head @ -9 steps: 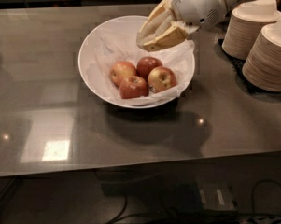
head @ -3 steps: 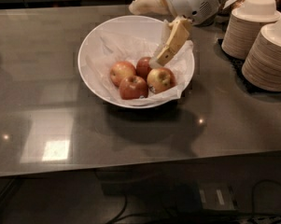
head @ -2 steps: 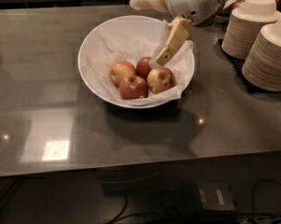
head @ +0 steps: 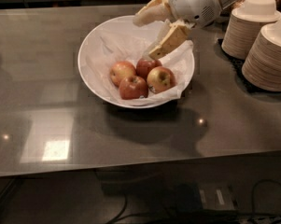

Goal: Pick apple from white bowl

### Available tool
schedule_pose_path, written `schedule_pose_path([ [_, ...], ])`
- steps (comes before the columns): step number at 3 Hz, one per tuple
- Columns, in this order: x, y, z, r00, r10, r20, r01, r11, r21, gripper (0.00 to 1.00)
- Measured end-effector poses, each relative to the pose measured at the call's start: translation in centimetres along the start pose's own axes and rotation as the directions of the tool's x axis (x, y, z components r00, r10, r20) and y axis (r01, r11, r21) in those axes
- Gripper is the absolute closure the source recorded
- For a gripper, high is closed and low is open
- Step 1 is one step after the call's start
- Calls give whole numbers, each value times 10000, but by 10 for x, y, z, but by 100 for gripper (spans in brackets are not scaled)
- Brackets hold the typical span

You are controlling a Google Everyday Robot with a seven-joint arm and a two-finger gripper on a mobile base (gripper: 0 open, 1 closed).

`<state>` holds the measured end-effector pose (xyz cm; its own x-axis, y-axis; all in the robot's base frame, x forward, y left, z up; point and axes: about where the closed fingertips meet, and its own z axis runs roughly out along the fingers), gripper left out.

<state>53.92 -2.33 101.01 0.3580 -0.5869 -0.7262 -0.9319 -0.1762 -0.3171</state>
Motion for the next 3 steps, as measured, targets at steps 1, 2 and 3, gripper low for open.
schedule_pose_path([
  [1, 13, 6, -3, 9994, 320, -159, -316, 9992, 227, 49],
  [2, 33, 16, -5, 9958, 827, -397, -810, 9957, 441, 51],
  [3, 55, 27, -3, 9890, 1351, -609, -1320, 9899, 510, 49],
])
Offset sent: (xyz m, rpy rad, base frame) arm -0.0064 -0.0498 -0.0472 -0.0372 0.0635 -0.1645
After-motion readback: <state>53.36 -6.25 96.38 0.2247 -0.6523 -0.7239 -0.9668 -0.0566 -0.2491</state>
